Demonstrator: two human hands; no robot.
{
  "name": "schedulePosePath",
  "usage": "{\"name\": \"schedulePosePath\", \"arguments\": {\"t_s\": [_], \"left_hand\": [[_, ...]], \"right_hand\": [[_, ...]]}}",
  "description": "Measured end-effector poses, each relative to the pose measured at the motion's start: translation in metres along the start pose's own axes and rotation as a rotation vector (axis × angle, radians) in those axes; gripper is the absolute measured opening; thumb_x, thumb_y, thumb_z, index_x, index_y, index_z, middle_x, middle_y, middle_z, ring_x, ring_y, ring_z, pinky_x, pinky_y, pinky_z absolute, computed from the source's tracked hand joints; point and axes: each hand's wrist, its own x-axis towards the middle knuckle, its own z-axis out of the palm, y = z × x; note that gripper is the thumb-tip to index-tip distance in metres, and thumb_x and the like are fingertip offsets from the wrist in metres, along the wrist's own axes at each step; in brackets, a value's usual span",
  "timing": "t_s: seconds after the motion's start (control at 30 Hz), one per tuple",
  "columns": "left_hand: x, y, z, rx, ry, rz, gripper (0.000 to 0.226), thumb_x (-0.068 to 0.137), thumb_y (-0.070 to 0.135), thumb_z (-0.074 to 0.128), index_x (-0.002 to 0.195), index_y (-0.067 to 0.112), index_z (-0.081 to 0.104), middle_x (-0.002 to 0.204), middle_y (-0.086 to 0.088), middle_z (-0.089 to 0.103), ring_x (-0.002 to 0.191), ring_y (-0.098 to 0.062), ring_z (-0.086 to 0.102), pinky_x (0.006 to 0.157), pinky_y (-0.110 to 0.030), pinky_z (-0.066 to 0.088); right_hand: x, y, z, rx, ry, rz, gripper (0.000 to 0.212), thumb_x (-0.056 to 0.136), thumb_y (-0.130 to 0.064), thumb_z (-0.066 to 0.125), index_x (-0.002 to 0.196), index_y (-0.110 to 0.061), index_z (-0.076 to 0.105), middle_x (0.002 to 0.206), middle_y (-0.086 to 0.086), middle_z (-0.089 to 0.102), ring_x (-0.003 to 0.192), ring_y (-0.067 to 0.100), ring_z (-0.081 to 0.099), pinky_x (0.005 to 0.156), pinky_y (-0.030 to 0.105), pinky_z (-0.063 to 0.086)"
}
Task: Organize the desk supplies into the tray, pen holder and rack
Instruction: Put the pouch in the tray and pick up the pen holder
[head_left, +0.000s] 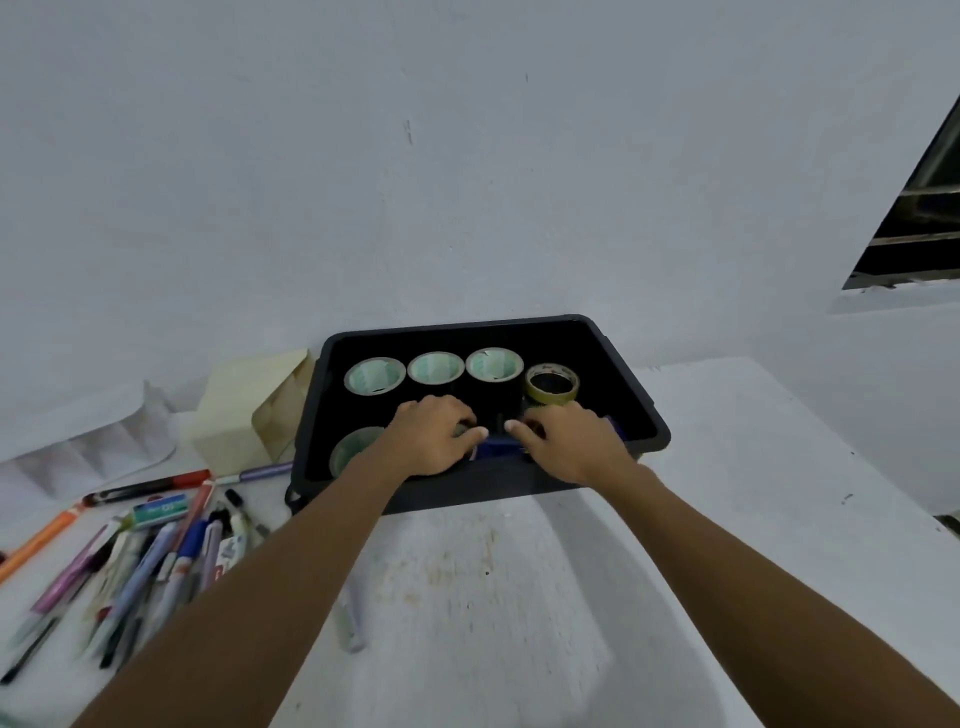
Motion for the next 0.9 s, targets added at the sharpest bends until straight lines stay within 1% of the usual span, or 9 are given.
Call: {"name": "schedulePosePath", "arguments": {"t_s": [0.13, 0.27, 0.4, 0.47, 0.57, 0.67, 0.8, 0.87, 0.9], "left_hand": [[-0.038, -0.027, 0.002, 0.028, 0.216, -0.034, 0.042, 0.094, 0.051, 0.042, 0.108, 0.019, 0.065, 0.103, 0.002, 0.063, 0.094, -0.019, 0.058, 0.085, -0.040, 0.047], [-0.062, -0.047, 0.003, 0.131, 0.327, -0.069, 0.041, 0.094, 0.050, 0.042, 0.114, 0.020, 0.062, 0.113, 0.006, 0.059, 0.110, -0.015, 0.052, 0.098, -0.038, 0.037], [-0.090, -0.081, -0.005, 0.129, 0.405, -0.113, 0.059, 0.086, 0.054, 0.032, 0.118, 0.015, 0.063, 0.125, -0.001, 0.058, 0.122, -0.022, 0.049, 0.104, -0.038, 0.035], [-0.105, -0.097, -0.011, 0.135, 0.418, -0.148, 0.058, 0.087, 0.054, 0.034, 0.121, 0.016, 0.061, 0.132, -0.003, 0.054, 0.128, -0.023, 0.044, 0.105, -0.041, 0.032], [-0.128, -0.128, -0.021, 0.101, 0.433, -0.260, 0.048, 0.090, 0.050, 0.046, 0.127, 0.020, 0.055, 0.141, -0.001, 0.046, 0.134, -0.022, 0.038, 0.106, -0.041, 0.029], [-0.145, -0.162, -0.029, 0.098, 0.454, -0.334, 0.055, 0.086, 0.051, 0.043, 0.129, 0.019, 0.053, 0.142, -0.004, 0.046, 0.132, -0.025, 0.039, 0.104, -0.041, 0.033], [-0.144, -0.204, -0.039, 0.057, 0.402, -0.370, 0.055, 0.091, 0.050, 0.051, 0.137, 0.020, 0.045, 0.146, -0.011, 0.036, 0.132, -0.033, 0.036, 0.103, -0.046, 0.039], [-0.134, -0.215, -0.040, -0.061, 0.342, -0.400, 0.061, 0.089, 0.057, 0.052, 0.137, 0.020, 0.041, 0.142, -0.011, 0.037, 0.125, -0.035, 0.042, 0.096, -0.047, 0.045], [-0.130, -0.219, -0.043, -0.110, 0.323, -0.419, 0.066, 0.087, 0.062, 0.051, 0.136, 0.019, 0.040, 0.138, -0.011, 0.039, 0.120, -0.035, 0.046, 0.092, -0.047, 0.047]], "right_hand": [[-0.007, -0.014, 0.009, -0.063, 0.119, -0.029, 0.041, 0.096, -0.054, 0.034, 0.090, -0.027, 0.065, 0.082, -0.001, 0.065, 0.077, 0.021, 0.062, 0.073, 0.038, 0.050], [-0.001, -0.017, 0.003, 0.002, 0.071, 0.012, 0.024, 0.093, -0.046, 0.049, 0.094, -0.026, 0.062, 0.084, -0.001, 0.064, 0.079, 0.020, 0.061, 0.070, 0.035, 0.048], [0.011, -0.056, 0.009, 0.074, 0.072, -0.042, 0.016, 0.091, -0.044, 0.054, 0.095, -0.029, 0.060, 0.087, -0.004, 0.065, 0.081, 0.020, 0.060, 0.068, 0.035, 0.049], [0.015, -0.084, 0.017, 0.120, 0.049, -0.072, 0.014, 0.091, -0.043, 0.055, 0.094, -0.030, 0.060, 0.086, -0.007, 0.063, 0.082, 0.020, 0.060, 0.067, 0.035, 0.048], [0.024, -0.133, 0.031, 0.194, 0.082, -0.149, 0.008, 0.090, -0.038, 0.057, 0.090, -0.031, 0.060, 0.085, -0.008, 0.064, 0.080, 0.018, 0.060, 0.067, 0.038, 0.053], [0.032, -0.182, 0.042, 0.325, 0.149, -0.201, 0.007, 0.091, -0.031, 0.059, 0.090, -0.026, 0.064, 0.084, -0.009, 0.066, 0.077, 0.012, 0.062, 0.067, 0.038, 0.056], [0.046, -0.242, 0.059, 0.495, 0.238, -0.198, 0.010, 0.092, -0.020, 0.058, 0.084, -0.017, 0.063, 0.076, -0.005, 0.065, 0.068, 0.010, 0.060, 0.064, 0.033, 0.053], [0.047, -0.265, 0.066, 0.442, 0.259, -0.217, 0.012, 0.092, -0.016, 0.054, 0.084, -0.015, 0.062, 0.072, -0.004, 0.062, 0.062, 0.011, 0.056, 0.058, 0.029, 0.045], [0.048, -0.275, 0.073, 0.369, 0.251, -0.244, 0.014, 0.092, -0.015, 0.050, 0.086, -0.015, 0.062, 0.073, -0.003, 0.062, 0.063, 0.013, 0.055, 0.058, 0.030, 0.044]]}}
